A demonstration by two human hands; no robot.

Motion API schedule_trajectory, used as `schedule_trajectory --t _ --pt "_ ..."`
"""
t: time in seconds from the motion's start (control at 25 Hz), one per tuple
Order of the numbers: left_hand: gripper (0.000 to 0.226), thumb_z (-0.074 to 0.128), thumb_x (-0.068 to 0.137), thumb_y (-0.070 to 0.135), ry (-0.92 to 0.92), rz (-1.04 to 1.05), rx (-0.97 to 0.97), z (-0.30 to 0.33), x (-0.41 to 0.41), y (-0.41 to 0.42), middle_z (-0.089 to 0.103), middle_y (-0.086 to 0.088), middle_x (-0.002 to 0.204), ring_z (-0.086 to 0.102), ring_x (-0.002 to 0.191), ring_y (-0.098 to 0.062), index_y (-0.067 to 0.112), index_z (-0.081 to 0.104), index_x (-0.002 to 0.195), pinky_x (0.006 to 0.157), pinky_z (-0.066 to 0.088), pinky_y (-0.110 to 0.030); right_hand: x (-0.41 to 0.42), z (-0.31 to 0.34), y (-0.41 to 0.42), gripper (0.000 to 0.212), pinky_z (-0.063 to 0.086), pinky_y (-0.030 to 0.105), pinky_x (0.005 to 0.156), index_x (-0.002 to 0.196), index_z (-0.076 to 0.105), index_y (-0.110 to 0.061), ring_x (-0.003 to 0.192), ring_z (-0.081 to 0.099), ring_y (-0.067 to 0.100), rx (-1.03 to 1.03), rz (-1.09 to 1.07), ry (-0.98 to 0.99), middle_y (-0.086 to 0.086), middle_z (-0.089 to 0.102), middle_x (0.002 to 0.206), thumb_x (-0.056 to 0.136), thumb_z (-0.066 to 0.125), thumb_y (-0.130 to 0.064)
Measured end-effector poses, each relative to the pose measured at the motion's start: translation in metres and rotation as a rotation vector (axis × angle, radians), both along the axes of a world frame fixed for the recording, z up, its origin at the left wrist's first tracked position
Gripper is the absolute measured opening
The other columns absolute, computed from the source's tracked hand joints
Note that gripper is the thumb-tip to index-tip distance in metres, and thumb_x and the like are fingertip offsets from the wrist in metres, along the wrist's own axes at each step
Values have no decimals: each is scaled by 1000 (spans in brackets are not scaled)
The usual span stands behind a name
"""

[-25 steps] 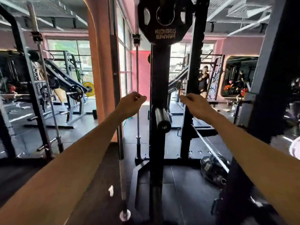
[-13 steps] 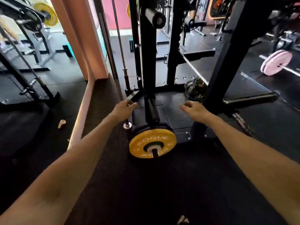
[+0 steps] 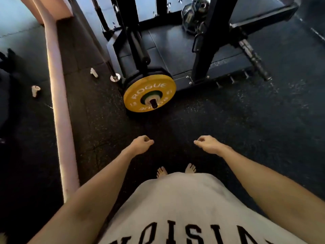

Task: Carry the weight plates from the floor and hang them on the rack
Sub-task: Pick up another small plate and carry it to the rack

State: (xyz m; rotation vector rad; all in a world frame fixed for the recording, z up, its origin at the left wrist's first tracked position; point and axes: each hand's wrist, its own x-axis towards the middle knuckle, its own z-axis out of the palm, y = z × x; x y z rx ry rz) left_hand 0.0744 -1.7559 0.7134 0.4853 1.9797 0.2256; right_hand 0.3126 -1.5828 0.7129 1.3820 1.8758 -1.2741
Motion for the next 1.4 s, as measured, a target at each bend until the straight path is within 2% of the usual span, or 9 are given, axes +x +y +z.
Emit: schedule_trajectory --t 0.12,0.36,0.52,0.68,0.84,1.0,1.12,1.28,1.4 --pt "41 53 98 42 -45 -210 -156 -29 32 -19 62 -8 125 59 113 -24 16 56 129 101 47 -40 49 -28 -23 30 45 34 83 112 62 -15 96 59 21 -53 -104 -70 4 64 105 98 52 -40" --pt "40 50 100 38 -44 -609 -254 -48 80 -14 58 -7 130 55 118 -24 13 56 130 94 42 -33 140 -47 -60 17 40 24 58 92 65 -15 69 54 12 -84 -444 -64 3 65 87 97 57 -29" --pt "39 49 100 36 -38 -732 -265 -49 117 34 57 -8 129 55 112 -22 13 54 132 88 43 -31 213 -56 -68 19 44 30 69 98 66 -14 80 58 19 -117 -677 -43 3 66 87 97 57 -30" --pt "32 50 100 35 -50 -735 -204 -49 193 115 62 -6 106 59 87 -17 16 56 125 74 49 -31 304 -59 -59 17 40 26 58 97 64 -14 77 55 18 -118 -892 -23 6 64 91 97 57 -30" --pt "30 51 99 35 -28 -790 -153 -54 289 192 64 -6 103 59 89 -20 16 59 121 81 50 -35 402 -61 -35 23 43 28 69 105 66 -6 83 56 23 -115 -1045 -11 10 63 94 96 56 -25" --pt "34 51 99 35 67 -871 -95 -51 363 266 48 -9 132 56 107 -26 15 58 127 101 43 -40 482 -59 16 34 35 26 57 104 63 2 77 52 24 -155 -1082 -15 14 63 93 99 51 -30" --pt "36 49 100 36 92 -872 -73 -56 403 326 49 -10 134 54 113 -28 15 57 128 100 43 -39 522 -62 68 25 30 26 53 93 58 -5 74 48 23 -162 -1088 -35 13 60 90 99 50 -28" --pt "35 50 100 36 96 -965 -93 -74 448 437 58 -8 128 53 104 -21 14 58 126 96 44 -36 570 -73 161 27 38 29 65 99 61 -4 79 53 24 -154 -1134 -33 14 64 100 99 51 -30" --pt "36 51 100 35 58 -983 -61 -77 486 548 59 -9 126 57 110 -26 13 57 126 101 46 -39 605 -74 251 29 41 32 76 113 59 -2 91 57 27 -141 -1217 -30 16 64 108 99 52 -27"
